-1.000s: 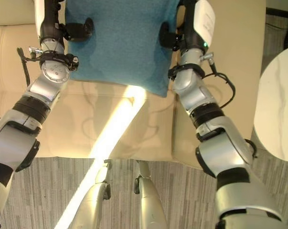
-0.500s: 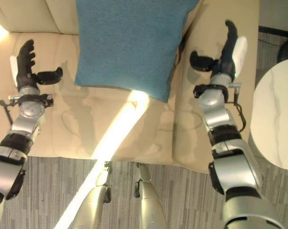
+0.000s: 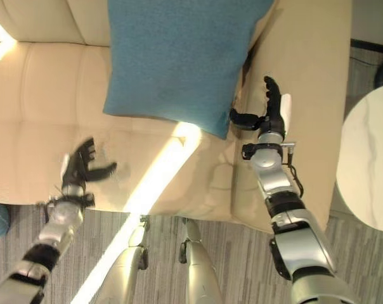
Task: Pick up all the scattered cushions and arrange them neatly on the sofa.
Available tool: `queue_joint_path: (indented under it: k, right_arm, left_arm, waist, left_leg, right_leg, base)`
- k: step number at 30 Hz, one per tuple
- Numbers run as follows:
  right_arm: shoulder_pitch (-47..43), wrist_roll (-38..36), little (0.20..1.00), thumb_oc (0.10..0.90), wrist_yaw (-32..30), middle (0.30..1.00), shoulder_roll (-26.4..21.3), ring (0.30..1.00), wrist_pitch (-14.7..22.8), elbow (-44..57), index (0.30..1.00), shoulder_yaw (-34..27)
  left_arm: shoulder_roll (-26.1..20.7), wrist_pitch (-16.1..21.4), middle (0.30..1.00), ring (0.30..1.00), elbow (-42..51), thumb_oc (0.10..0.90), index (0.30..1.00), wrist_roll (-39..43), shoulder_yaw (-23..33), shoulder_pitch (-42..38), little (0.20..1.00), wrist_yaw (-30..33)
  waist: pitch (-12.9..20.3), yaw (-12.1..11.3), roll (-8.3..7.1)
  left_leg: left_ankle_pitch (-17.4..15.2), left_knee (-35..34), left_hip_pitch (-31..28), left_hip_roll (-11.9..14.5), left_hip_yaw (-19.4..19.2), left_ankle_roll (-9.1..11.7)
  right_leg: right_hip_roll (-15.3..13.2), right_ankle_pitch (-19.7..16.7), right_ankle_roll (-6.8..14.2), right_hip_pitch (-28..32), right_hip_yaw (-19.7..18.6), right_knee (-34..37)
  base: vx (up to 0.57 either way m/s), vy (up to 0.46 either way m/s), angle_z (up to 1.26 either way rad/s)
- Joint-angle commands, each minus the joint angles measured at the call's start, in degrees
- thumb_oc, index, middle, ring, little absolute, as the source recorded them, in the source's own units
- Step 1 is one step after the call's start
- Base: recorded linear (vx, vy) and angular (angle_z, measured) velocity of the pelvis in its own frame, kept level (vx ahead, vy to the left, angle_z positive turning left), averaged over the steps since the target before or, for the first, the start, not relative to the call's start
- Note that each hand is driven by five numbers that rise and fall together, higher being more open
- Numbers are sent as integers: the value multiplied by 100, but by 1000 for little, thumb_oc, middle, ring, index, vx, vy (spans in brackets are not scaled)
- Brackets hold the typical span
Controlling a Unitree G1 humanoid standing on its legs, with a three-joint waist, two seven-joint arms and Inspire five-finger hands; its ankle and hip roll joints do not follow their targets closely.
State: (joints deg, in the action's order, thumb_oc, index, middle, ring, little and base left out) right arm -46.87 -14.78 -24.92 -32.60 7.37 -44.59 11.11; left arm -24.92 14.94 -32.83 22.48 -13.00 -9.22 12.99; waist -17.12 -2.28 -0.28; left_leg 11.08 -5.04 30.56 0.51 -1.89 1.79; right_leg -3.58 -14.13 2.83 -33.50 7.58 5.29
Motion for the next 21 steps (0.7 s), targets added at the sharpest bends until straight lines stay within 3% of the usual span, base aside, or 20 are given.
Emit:
queue_joint_path:
  k: [1, 3, 4, 5, 13, 21]
  right_arm:
    - [-50, -513, 900, 800, -109, 900, -71, 900, 710, -179, 900, -235]
    - [-46, -681, 900, 800, -112, 900, -25, 900, 763, -270, 900, -343]
    - [-49, -757, 552, 568, -105, 552, -19, 552, 790, -292, 552, -396]
    - [-44, -840, 309, 406, -120, 309, -20, 309, 824, -287, 309, -453]
    - [-127, -1312, 300, 400, -75, 300, -221, 300, 1028, -395, 300, -733]
    - [-508, -1238, 300, 400, -130, 300, -937, 300, 1032, -477, 300, -622]
  left_arm:
    - [-257, 390, 900, 900, 45, 800, 900, 89, 203, 519, 900, -287]
    - [-175, 359, 900, 900, -62, 800, 900, 103, 226, 802, 900, -397]
    - [-151, 349, 900, 900, -125, 800, 900, 94, 250, 919, 900, -452]
    - [-137, 344, 900, 900, -144, 800, 900, 97, 250, 1023, 900, -493]
    - [-128, 336, 900, 900, -136, 800, 900, 106, 167, 1206, 900, -718]
    - [-70, 349, 900, 900, -97, 800, 900, 231, 81, 1140, 900, -815]
  waist:
    - [735, -218, -55]
    - [710, -300, -26]
    - [697, -341, -14]
    - [683, -369, -2]
    - [653, -530, 36]
    - [621, -599, 7]
  left_leg:
    - [-463, 4, -78, -140, -100, 285]
    - [-456, 4, -71, -142, -87, 286]
    - [-453, 4, -66, -141, -76, 289]
    - [-452, 4, -69, -144, -63, 291]
    - [-463, 4, -67, -173, 31, 318]
    - [-474, 4, -90, -203, 76, 344]
  right_leg:
    - [-141, 722, 536, 278, 58, -29]
    - [-146, 738, 538, 289, 81, -29]
    - [-147, 755, 535, 300, 91, -29]
    - [-149, 768, 534, 310, 99, -29]
    - [-180, 840, 545, 389, 205, -29]
    - [-197, 870, 566, 428, 261, -29]
  base:
    - [21, 5, 3]
    - [27, 4, 8]
    - [30, 0, 14]
    - [31, -5, 17]
    - [26, -9, 11]
    - [12, -1, 5]
